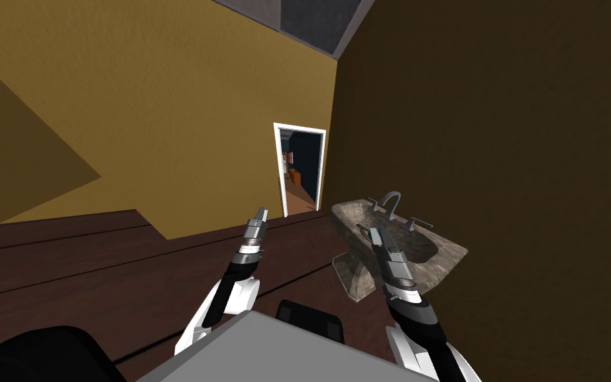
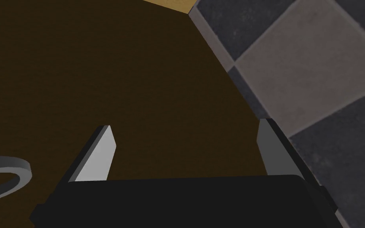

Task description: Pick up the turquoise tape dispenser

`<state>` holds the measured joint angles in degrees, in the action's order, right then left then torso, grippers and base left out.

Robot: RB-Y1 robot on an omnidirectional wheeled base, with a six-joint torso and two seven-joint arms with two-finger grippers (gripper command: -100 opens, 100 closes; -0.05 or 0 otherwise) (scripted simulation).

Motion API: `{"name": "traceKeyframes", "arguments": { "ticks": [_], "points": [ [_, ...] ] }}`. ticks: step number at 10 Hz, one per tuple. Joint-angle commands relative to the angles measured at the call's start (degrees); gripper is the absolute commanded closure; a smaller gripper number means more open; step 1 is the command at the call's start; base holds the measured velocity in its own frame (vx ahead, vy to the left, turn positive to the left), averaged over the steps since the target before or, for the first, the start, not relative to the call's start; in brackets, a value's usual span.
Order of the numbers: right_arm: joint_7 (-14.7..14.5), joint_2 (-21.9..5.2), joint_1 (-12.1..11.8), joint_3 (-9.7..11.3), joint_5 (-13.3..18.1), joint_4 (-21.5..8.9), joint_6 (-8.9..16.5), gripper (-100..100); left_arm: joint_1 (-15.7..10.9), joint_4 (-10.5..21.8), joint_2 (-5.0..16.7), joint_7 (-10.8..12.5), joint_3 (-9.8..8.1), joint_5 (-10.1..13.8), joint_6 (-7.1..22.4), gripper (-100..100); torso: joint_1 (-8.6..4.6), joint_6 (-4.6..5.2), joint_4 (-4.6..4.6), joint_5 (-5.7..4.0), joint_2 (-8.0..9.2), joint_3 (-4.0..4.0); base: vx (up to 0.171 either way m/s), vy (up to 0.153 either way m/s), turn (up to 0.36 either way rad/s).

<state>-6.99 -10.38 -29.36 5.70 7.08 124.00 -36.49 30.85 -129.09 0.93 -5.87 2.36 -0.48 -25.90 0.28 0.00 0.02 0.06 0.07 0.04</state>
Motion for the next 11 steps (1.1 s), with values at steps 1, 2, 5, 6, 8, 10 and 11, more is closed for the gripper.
{"name": "traceKeyframes", "arguments": {
  "ticks": [1,2,5,6,8,10,11],
  "points": [
    [-1.3,-2.8,-0.2,0.4,1.3,-1.0,-0.7,-100,0.0,0.0,0.0,0.0,0.00,0.0,0.0,0,0.00,0.00,0.00,0.00,0.00,0.00,-0.022,0.086,-0.047],
    [-2.5,-4.6,-0.4,0.7,2.5,-2.0,-1.3,-100,0.0,0.0,0.0,0.0,0.00,0.0,0.0,0,0.04,0.01,0.00,0.00,0.01,0.00,-0.041,0.169,-0.084],
    [-5.1,-9.1,-1.1,1.2,5.2,-4.7,-2.1,-100,0.0,0.0,0.0,0.0,0.01,0.0,0.0,0,0.24,0.01,-0.01,0.05,-0.03,-0.02,-0.014,0.161,-0.059],
    [-5.1,-9.9,-1.1,1.2,5.2,-4.7,-2.1,-100,0.0,0.0,0.0,0.0,0.01,0.0,0.0,0,0.47,0.00,-0.01,0.09,-0.01,-0.01,-0.003,0.155,-0.051],
    [-6.3,-12.3,-1.6,1.3,6.6,-6.3,-2.5,-100,0.0,0.0,0.0,0.0,0.01,0.0,0.0,0,0.30,0.01,-0.02,0.07,-0.10,-0.06,0.004,0.130,-0.049],
    [-7.6,-14.8,-2.1,1.3,8.1,-8.1,-2.7,-100,0.0,0.0,0.0,0.0,0.00,0.0,0.0,0,0.20,0.01,-0.02,0.04,-0.10,-0.06,0.000,0.117,-0.053],
    [-8.9,-17.0,-2.7,1.3,9.6,-9.9,-2.8,-100,0.0,0.0,0.0,0.0,0.00,0.0,0.0,0,0.13,-0.01,-0.02,0.04,-0.10,-0.05,0.013,0.136,-0.051]
  ]
}}
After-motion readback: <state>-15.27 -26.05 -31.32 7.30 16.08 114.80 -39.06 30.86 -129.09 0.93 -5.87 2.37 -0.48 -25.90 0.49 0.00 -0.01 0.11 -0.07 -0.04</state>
